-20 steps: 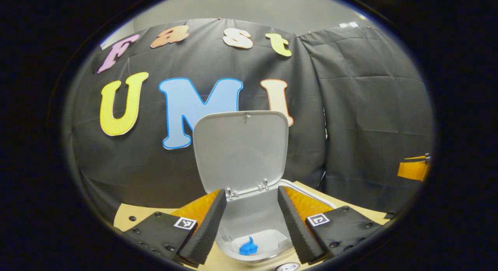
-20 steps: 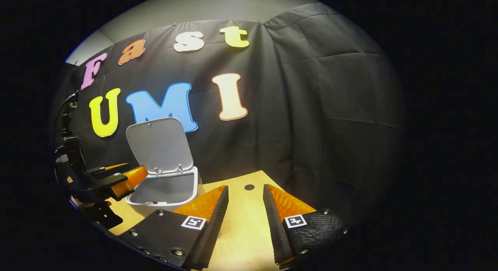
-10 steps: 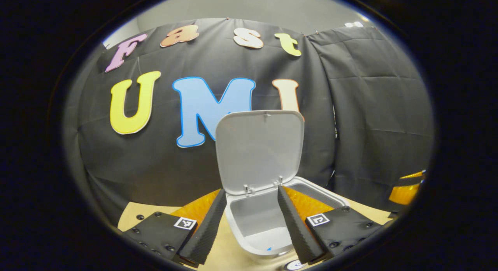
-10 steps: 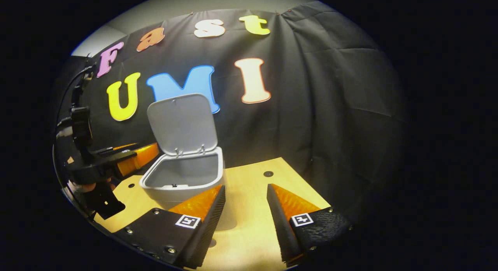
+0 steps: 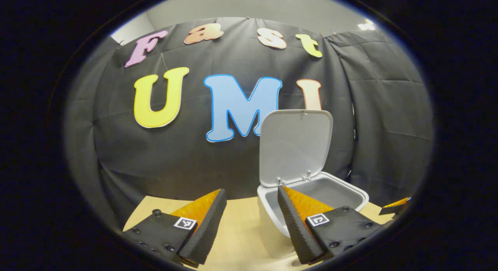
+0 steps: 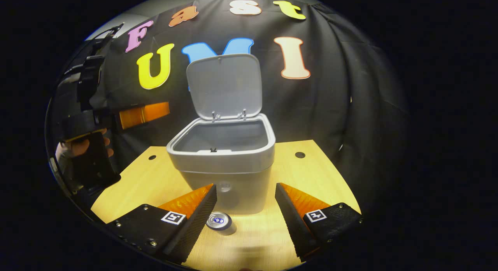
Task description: Press the lid of the desktop garbage bin to open it, pick up the crumpled paper on the desktop and throw it into the bin, then pick up the pop can on the desktop and drop it into the bin, and finally close the garbage bin lid.
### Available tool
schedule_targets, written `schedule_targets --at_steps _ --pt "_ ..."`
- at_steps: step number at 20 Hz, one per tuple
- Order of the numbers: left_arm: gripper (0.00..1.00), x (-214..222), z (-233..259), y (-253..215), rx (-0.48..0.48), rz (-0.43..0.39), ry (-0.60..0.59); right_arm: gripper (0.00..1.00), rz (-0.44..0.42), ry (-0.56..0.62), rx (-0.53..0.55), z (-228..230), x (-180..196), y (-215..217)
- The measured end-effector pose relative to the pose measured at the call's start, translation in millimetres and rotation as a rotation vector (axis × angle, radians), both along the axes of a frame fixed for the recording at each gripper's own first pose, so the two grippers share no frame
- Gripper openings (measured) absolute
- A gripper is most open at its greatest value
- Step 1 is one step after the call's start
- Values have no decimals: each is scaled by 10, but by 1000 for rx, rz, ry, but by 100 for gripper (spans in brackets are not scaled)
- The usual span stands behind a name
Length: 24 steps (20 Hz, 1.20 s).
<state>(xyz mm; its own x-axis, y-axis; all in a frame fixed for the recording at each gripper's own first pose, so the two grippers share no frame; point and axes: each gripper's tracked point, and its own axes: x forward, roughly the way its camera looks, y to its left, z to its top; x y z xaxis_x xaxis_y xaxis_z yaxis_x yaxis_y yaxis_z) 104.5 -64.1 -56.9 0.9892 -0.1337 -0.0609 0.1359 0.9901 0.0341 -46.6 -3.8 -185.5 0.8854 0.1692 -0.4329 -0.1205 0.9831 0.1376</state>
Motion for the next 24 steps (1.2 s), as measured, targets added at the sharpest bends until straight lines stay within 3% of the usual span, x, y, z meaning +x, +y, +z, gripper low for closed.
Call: schedule_targets --at_steps 9,11,12,14,15,16,17,19,24 --pt "92 -274 14 621 -7 103 9 96 161 121 -47 -631 47 554" --pt "83 -346 7 801 -13 132 14 96 183 144 -70 -767 70 632" --pt "92 -379 9 899 -13 149 16 96 194 155 -76 -836 70 673" --pt "92 -467 31 1080 -12 182 17 96 207 176 -84 -958 83 722" --pt "83 -498 21 1165 -10 197 17 96 212 185 -90 -1006 90 735" --pt "92 -537 25 1246 -8 213 18 96 216 189 -96 -1063 110 746" --pt "88 -571 23 1321 -9 226 19 96 219 198 -103 -1104 124 753" --pt "92 -624 32 1443 -15 250 20 96 223 212 -109 -1158 127 770" --pt "92 -736 -11 1682 -34 299 30 96 223 253 -130 -1297 123 774"
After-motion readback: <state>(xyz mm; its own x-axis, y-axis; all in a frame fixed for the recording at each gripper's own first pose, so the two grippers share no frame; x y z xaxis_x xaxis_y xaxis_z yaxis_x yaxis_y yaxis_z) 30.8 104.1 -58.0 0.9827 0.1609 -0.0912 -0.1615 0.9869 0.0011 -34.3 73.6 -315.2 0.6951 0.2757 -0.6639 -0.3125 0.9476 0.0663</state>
